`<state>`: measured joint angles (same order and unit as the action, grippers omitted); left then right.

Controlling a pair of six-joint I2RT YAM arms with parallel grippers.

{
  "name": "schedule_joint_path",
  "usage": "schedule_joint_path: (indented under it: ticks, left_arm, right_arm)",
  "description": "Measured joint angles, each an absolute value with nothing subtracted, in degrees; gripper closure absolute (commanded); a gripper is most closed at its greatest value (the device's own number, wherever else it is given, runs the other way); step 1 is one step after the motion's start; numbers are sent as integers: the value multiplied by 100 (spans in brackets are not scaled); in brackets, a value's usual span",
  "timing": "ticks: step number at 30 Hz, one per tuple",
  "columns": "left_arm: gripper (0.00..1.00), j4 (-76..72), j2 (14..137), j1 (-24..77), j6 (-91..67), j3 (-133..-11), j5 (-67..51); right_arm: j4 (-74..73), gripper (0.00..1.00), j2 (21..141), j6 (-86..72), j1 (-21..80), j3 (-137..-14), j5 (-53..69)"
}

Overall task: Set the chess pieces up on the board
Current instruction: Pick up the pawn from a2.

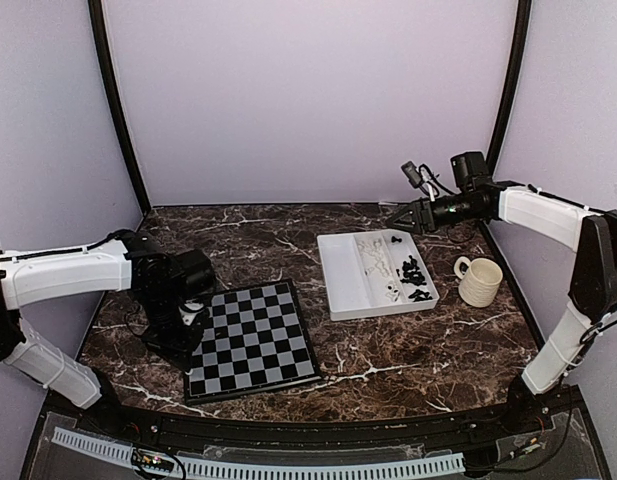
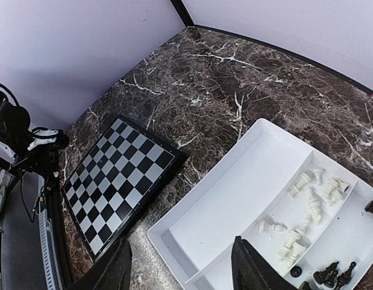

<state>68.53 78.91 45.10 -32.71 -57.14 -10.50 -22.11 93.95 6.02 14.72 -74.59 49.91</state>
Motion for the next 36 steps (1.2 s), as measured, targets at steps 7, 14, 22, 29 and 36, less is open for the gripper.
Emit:
schedule_joint_path:
  ticks: [7,14,22,29,36]
  left_arm:
    - [100,6512,7933,4510,-3280,-5566,-998]
    - [100,6263,8149,4495,-3214,-5542,-878]
    - [99,6069,8377,4475,-3105,-5343,-810]
    - [94,5931,8433,4407,-3015,-5190,-821]
    - [87,5833,8490,4386,-2912,-5157,-821]
  right_arm:
    - [-2322,42,9376,727,1590,-7459,4958]
    - [-2397,42,9273,832,1649,-7459,4899]
    - [-2412,42,9268,902,1682,-7459,4856]
    - [-2453,42,9268,943,1739,-7459,4814]
    - [-2528,41,9268,1002,1785,-7459,4779]
